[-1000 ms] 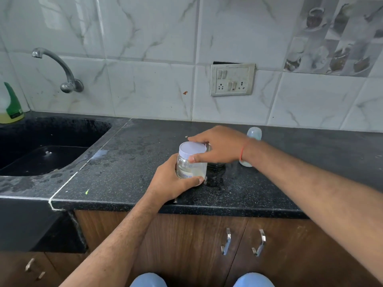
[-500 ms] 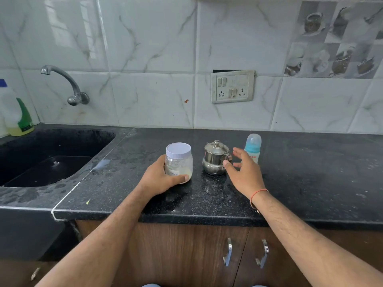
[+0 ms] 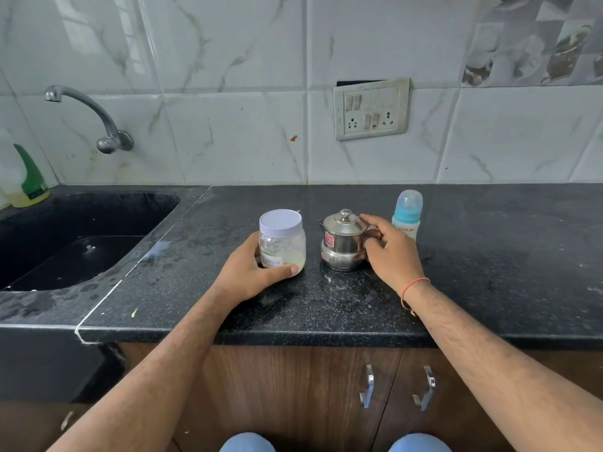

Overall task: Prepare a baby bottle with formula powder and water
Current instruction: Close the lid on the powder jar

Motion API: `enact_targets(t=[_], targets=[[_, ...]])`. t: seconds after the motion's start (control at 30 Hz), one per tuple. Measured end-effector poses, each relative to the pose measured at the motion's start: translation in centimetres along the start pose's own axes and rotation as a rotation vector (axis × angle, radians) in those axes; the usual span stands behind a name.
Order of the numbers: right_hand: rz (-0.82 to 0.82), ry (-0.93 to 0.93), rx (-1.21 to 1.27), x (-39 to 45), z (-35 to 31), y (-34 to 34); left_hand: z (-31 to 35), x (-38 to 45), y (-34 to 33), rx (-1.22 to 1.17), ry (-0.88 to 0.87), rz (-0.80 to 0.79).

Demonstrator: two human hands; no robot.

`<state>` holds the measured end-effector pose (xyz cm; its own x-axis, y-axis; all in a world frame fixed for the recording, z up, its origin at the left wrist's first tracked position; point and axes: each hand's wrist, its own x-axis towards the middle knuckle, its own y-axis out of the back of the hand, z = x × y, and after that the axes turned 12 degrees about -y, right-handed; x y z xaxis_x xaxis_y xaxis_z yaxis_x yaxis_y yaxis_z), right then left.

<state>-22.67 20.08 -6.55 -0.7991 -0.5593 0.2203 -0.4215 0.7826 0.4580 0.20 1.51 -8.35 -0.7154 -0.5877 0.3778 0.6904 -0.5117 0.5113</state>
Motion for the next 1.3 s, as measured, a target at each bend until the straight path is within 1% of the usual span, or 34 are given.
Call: enact_targets(t=[0.37, 0.8, 0.9, 1.0, 1.03, 1.07, 1.2, 1.23, 1.27, 1.3], targets=[[-0.124, -0.004, 0.063, 0.8, 0.0, 0.6, -0.4, 0.3, 0.1, -0.067, 0.017, -0.046], [-0.136, -0.021, 0.094, 0.7, 0.5, 0.0, 0.0, 1.2, 0.8, -0.138, 0.061, -0.184], [-0.137, -0.016, 0.078, 0.4, 0.2, -0.1, 0.0, 1.2, 0.8, -0.140, 0.066, -0.181], [-0.145, 0.002, 0.008, -0.4, 0.0, 0.4, 0.0, 1.1, 0.7, -0.140, 0.064, -0.170], [-0.114, 0.031, -0.027, -0.7, 0.1, 0.7, 0.0, 1.0, 0.7, -0.143, 0.064, -0.165], [-0.049, 0.077, -0.056, -1.0, 0.2, 1.1, 0.0, 1.0, 0.6, -0.146, 0.061, -0.162], [0.332, 0.296, -0.064, -0.8, 1.7, 3.7, -0.3, 1.1, 0.6, -0.141, 0.056, -0.158], [0.385, 0.300, -0.090, -0.4, 2.2, 4.4, -0.3, 1.1, 0.7, -0.139, 0.056, -0.161], [0.402, 0.263, -0.117, 0.0, 2.8, 5.0, -0.3, 1.1, 0.7, -0.138, 0.056, -0.164], [0.390, 0.188, -0.140, 0.5, 3.4, 5.5, -0.2, 1.1, 0.7, -0.136, 0.057, -0.165]])
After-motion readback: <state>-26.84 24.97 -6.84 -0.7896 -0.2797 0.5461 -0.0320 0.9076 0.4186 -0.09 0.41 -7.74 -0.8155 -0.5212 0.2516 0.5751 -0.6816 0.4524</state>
